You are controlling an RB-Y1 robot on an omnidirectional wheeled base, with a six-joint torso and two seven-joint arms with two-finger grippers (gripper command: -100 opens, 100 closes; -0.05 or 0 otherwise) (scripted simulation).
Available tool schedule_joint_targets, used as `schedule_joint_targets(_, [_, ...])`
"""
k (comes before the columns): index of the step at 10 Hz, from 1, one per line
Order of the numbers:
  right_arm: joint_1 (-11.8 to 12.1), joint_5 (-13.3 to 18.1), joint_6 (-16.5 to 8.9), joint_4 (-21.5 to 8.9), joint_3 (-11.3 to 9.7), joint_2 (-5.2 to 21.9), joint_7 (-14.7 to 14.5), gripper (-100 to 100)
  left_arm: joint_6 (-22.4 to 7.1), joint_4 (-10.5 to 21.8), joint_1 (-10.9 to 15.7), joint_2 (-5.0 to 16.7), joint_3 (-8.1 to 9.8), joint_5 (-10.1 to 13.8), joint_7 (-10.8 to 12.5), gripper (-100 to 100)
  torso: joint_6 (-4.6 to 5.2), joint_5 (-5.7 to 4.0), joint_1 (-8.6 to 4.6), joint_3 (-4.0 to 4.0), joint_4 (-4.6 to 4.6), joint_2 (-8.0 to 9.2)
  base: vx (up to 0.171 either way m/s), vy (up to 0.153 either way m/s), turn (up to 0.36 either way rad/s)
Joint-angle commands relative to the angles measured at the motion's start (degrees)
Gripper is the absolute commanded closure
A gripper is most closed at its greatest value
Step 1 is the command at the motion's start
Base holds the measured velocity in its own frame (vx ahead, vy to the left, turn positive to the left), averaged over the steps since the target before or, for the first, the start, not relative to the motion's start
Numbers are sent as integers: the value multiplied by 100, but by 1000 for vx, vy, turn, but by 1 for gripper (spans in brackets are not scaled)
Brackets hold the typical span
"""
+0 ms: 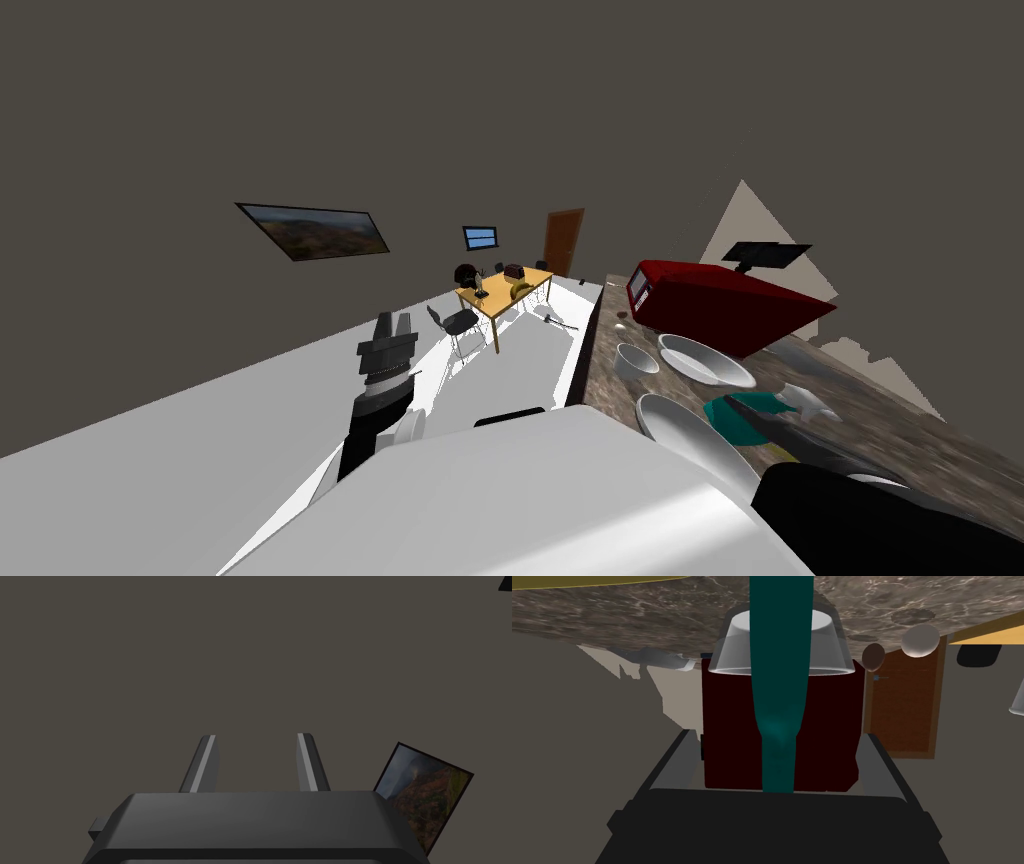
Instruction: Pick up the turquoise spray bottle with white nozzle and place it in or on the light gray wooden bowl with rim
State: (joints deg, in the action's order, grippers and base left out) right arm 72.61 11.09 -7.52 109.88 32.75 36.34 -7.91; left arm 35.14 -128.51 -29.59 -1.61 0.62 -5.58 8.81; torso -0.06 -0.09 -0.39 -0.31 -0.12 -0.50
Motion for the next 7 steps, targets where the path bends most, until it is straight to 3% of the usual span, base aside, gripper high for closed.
schedule_joint_targets(1, [0,0,0,0,0,0,0,-100,0,0,0,0,0,0,0,0,0,0,0,0,0,0,47,-36,4])
schedule_joint_targets(2, [13,1,-18,10,3,1,1,0,0,0,1,0,-1,0,0,0,0,1,13,12,5,22,10,-7,4])
schedule_joint_targets(3, [-142,36,3,-149,-23,-24,-32,-100,0,0,1,-1,-1,0,0,0,1,4,23,22,9,38,25,-47,57])
schedule_joint_targets(4, [-71,26,-1,-76,-13,-25,-17,-100,0,0,1,-1,-1,0,0,0,-1,2,12,23,10,39,15,-31,21])
schedule_joint_targets(5, [-82,29,4,-89,-15,-28,-22,100,0,0,1,-1,-1,0,0,0,1,2,17,25,10,43,0,0,0])
schedule_joint_targets(7, [-80,28,1,-89,-11,-28,-21,100,0,0,2,-1,-1,0,0,0,-1,3,29,28,11,48,0,0,0])
